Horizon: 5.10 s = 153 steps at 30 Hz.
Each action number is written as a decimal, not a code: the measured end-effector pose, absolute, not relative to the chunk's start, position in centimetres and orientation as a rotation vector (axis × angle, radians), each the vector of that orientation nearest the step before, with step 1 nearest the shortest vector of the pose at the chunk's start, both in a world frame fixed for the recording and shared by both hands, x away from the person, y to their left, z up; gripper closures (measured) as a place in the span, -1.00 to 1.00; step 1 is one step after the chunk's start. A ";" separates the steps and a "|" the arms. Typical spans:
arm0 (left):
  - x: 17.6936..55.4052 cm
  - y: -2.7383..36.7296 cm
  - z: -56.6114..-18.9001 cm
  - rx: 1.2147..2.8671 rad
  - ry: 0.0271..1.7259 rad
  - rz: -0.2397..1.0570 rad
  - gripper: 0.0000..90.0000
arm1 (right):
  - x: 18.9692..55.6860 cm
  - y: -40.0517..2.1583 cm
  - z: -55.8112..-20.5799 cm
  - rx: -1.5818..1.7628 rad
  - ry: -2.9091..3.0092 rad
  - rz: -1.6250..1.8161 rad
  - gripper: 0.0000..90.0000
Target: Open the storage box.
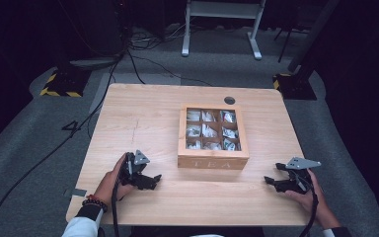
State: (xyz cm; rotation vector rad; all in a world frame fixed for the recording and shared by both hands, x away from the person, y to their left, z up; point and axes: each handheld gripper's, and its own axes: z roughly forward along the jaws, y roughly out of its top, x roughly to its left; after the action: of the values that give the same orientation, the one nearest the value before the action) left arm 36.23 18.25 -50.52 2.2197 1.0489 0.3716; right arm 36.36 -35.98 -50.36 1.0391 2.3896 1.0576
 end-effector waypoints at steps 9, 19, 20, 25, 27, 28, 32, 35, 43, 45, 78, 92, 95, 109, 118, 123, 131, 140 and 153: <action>36.2 18.4 -50.5 2.221 1.055 0.386 -1.00 | 36.3 -35.9 -50.4 1.049 2.384 1.049 -0.57; 36.2 19.0 -50.5 2.241 0.993 0.352 -0.99 | 36.3 -35.9 -50.1 1.082 2.387 1.008 -0.60; 36.3 19.3 -50.5 2.253 0.953 0.337 -0.99 | 36.4 -35.9 -50.0 1.090 2.392 0.998 -0.54; 36.3 19.5 -50.5 2.261 0.935 0.325 -0.99 | 36.8 -35.3 -48.9 1.057 2.394 1.071 -0.50; 36.3 19.5 -50.5 2.261 0.934 0.324 -1.00 | 36.8 -34.8 -48.0 1.021 2.384 1.110 -0.46; 36.3 19.5 -50.5 2.261 0.933 0.325 -1.00 | 36.8 -34.8 -48.0 1.021 2.384 1.110 -0.46; 36.3 19.5 -50.5 2.261 0.933 0.325 -1.00 | 37.0 -33.8 -46.7 0.983 2.385 1.117 -0.41; 36.3 19.5 -50.5 2.261 0.932 0.322 -1.00 | 37.2 -33.2 -46.0 0.975 2.386 1.145 -0.36; 36.4 19.5 -50.5 2.263 0.928 0.323 -1.00 | 38.2 -30.9 -45.1 0.911 2.414 1.162 -0.32; 36.4 19.5 -50.5 2.264 0.928 0.322 -1.00 | 38.4 -30.6 -45.0 0.905 2.419 1.164 -0.32; 36.4 19.5 -50.5 2.263 0.929 0.323 -1.00 | 39.9 -26.3 -44.5 0.868 2.448 1.172 -0.30; 36.4 19.5 -50.5 2.263 0.926 0.325 -0.99 | 39.5 -26.4 -43.6 0.844 2.392 1.198 -0.32; 36.3 19.5 -50.5 2.261 0.933 0.327 -0.99 | 39.5 -26.4 -43.5 0.841 2.390 1.201 -0.32; 36.7 18.8 -49.5 2.281 0.871 0.339 -0.61 | 39.6 -26.6 -42.6 0.843 2.369 1.235 -0.32; 38.0 16.5 -46.3 2.220 0.772 0.420 -0.59 | 39.6 -26.6 -41.9 0.847 2.346 1.265 -0.32; 38.8 14.8 -44.4 2.184 0.714 0.475 -0.56 | 39.7 -26.7 -41.4 0.848 2.330 1.284 -0.32; 39.9 12.4 -42.5 2.139 0.645 0.544 -0.53 | 39.8 -26.7 -41.0 0.846 2.322 1.291 -0.33; 40.9 11.1 -41.7 2.103 0.620 0.548 -0.51 | 39.9 -26.6 -40.7 0.842 2.316 1.293 -0.34; 41.2 10.5 -40.1 2.094 0.507 0.571 -0.47 | 39.7 -27.4 -39.9 0.849 2.284 1.347 -0.28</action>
State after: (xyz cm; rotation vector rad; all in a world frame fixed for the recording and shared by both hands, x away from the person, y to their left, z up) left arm 41.22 10.49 -40.11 2.0940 0.5071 0.5708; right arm 39.69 -27.35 -39.91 0.8487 2.2838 1.3468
